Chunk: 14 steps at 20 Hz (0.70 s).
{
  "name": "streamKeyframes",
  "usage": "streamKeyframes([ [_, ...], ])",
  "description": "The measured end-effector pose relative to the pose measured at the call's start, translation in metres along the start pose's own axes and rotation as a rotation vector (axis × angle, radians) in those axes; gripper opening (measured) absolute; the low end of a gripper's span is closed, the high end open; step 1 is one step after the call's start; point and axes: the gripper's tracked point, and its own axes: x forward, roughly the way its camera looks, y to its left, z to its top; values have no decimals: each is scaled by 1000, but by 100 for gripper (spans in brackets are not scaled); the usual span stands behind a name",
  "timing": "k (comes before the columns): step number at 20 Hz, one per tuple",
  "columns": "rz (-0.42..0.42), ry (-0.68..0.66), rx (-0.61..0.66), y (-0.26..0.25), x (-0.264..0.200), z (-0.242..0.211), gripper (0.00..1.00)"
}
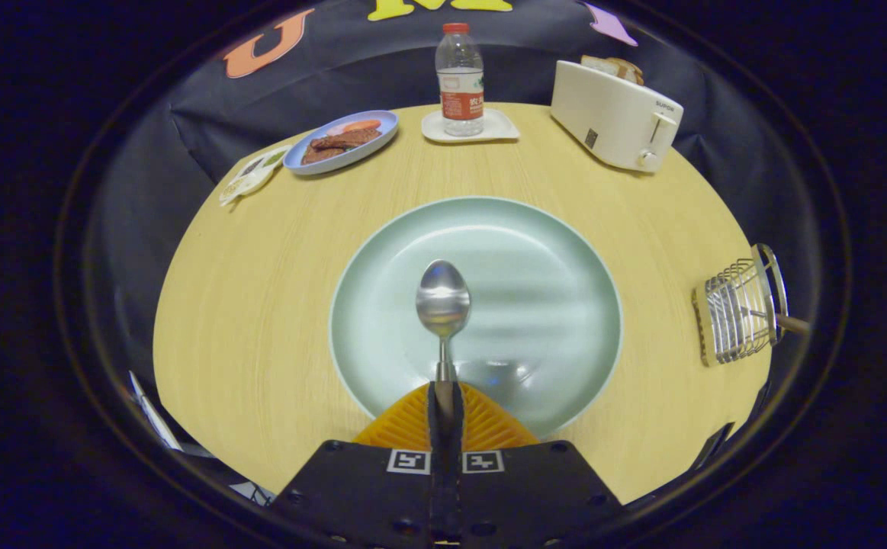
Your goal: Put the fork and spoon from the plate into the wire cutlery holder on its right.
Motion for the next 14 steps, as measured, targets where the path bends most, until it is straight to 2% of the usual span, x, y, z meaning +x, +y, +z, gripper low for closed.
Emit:
streamKeyframes([
  [8, 69, 67, 14, -11, -54, 13, 0],
  [14, 84, 64, 20, -69, -120, 39, 1],
])
